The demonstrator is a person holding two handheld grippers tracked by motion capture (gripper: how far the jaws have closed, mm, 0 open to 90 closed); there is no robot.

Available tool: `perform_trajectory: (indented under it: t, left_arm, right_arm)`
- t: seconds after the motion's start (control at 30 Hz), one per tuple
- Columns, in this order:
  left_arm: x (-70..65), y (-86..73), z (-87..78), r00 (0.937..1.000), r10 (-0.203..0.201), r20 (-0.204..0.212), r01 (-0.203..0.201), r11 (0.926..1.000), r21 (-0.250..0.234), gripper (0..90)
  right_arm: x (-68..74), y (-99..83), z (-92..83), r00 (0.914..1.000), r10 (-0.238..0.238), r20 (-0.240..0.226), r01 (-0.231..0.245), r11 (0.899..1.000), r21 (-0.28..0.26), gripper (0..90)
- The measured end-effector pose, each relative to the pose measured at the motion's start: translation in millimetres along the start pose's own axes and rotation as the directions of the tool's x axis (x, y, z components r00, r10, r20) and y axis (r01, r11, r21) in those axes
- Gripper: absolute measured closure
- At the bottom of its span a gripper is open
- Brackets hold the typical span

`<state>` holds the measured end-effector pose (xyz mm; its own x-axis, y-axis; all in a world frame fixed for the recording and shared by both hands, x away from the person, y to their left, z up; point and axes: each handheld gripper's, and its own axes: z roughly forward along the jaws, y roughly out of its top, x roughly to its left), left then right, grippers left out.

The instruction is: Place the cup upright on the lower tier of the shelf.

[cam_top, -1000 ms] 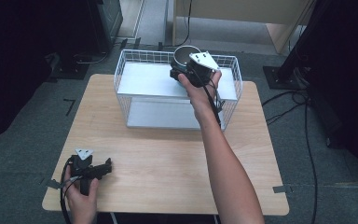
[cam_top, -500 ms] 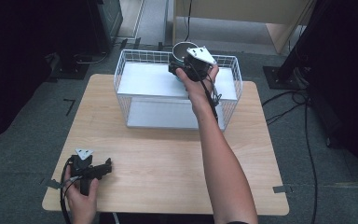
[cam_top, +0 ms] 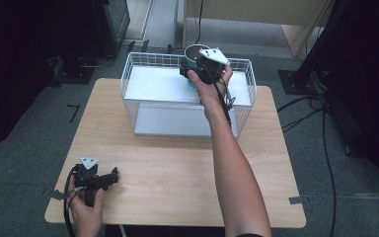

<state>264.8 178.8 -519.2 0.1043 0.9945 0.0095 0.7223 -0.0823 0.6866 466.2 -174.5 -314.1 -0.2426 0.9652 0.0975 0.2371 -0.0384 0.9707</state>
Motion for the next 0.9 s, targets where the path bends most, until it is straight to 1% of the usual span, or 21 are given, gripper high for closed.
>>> perform_trajectory:
  t: [0.07,0.13,0.2,0.3,0.37,0.47,0.6,0.7,0.8,0.9]
  left_arm:
    - [0.0,0.0,0.0,1.0,0.0,0.0,0.0,1.0,0.0,0.0]
    - [0.0,0.0,0.0,1.0,0.0,0.0,0.0,1.0,0.0,0.0]
    - [0.0,0.0,0.0,1.0,-0.001,0.0,0.001,1.0,0.0,0.0]
    - [0.1,0.0,-0.1,1.0,0.001,0.0,-0.001,1.0,0.002,0.0]
    - [0.1,0.0,-0.1,1.0,0.001,0.0,-0.001,1.0,0.001,0.0]
    - [0.0,0.0,0.0,1.0,0.001,0.0,-0.001,1.0,0.0,0.0]
    - [-0.1,0.0,0.0,1.0,-0.001,0.001,0.001,1.0,0.001,0.0]
    - [-0.1,0.0,0.1,1.0,-0.002,0.0,0.002,1.0,0.0,0.0]
    - [-0.1,0.0,0.0,1.0,-0.002,0.001,0.002,1.0,0.0,0.0]
    - [-0.1,0.0,0.0,1.0,-0.002,0.0,0.002,1.0,0.0,0.0]
  right_arm:
    - [0.0,-0.7,-0.2,0.9998,-0.008,-0.015,0.008,1.0,0.009,9.4]
    - [-0.7,-0.7,-0.9,0.9993,0.004,-0.038,-0.003,1.0,0.022,4.7]
    - [-1.2,-0.6,-1.8,0.9985,0.006,-0.055,-0.004,0.999,0.035,0.0]
    - [-0.5,-1.5,-3.5,0.9982,0.002,-0.06,0.001,0.999,0.043,0.0]
    - [0.3,-3.3,-4.1,0.9985,-0.009,-0.054,0.012,0.999,0.046,0.0]
    - [1.2,-6.9,-6.0,0.9984,-0.011,-0.055,0.014,0.999,0.05,0.0]
    - [0.8,-10.0,-10.5,0.9981,0.005,-0.062,-0.003,0.999,0.037,0.0]
    - [0.4,-12.3,-14.7,0.9979,0.004,-0.064,-0.003,1.0,0.028,0.0]
    - [0.6,-15.3,-19.3,0.9977,-0.011,-0.067,0.012,1.0,0.024,0.0]
    - [0.3,-17.3,-24.2,0.9968,-0.006,-0.08,0.008,1.0,0.017,0.0]
